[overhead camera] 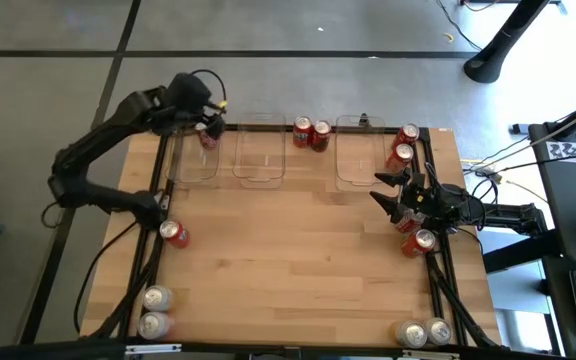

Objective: Sort soda cans
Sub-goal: Put the red soda can into the left transparent bin

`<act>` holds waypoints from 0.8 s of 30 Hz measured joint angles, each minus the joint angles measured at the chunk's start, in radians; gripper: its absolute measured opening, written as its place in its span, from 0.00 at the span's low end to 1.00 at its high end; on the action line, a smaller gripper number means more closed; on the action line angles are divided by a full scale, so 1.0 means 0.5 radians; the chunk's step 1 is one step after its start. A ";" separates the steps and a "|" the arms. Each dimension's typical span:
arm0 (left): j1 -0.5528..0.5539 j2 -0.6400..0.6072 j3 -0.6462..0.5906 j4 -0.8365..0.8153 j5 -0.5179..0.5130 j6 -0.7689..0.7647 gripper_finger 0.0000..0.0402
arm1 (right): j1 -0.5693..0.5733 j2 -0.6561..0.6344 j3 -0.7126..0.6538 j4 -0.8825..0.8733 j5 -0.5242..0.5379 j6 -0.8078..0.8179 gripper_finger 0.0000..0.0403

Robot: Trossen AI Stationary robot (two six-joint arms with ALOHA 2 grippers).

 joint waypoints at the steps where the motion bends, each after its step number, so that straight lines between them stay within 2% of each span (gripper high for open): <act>1: -0.068 -0.032 0.000 0.021 0.000 -0.002 0.85 | 0.000 0.000 -0.001 0.001 0.000 0.001 0.89; 12: -0.641 -0.173 -0.043 0.173 -0.001 0.014 0.85 | 0.000 -0.001 -0.001 0.158 -0.088 0.026 0.89; 17: -0.744 -0.251 -0.276 0.456 -0.001 0.065 0.85 | 0.000 -0.001 0.000 0.252 -0.067 0.006 0.89; 24: -0.871 -0.351 -0.698 1.080 0.000 0.151 0.85 | 0.000 0.055 0.092 0.310 0.044 -0.163 0.89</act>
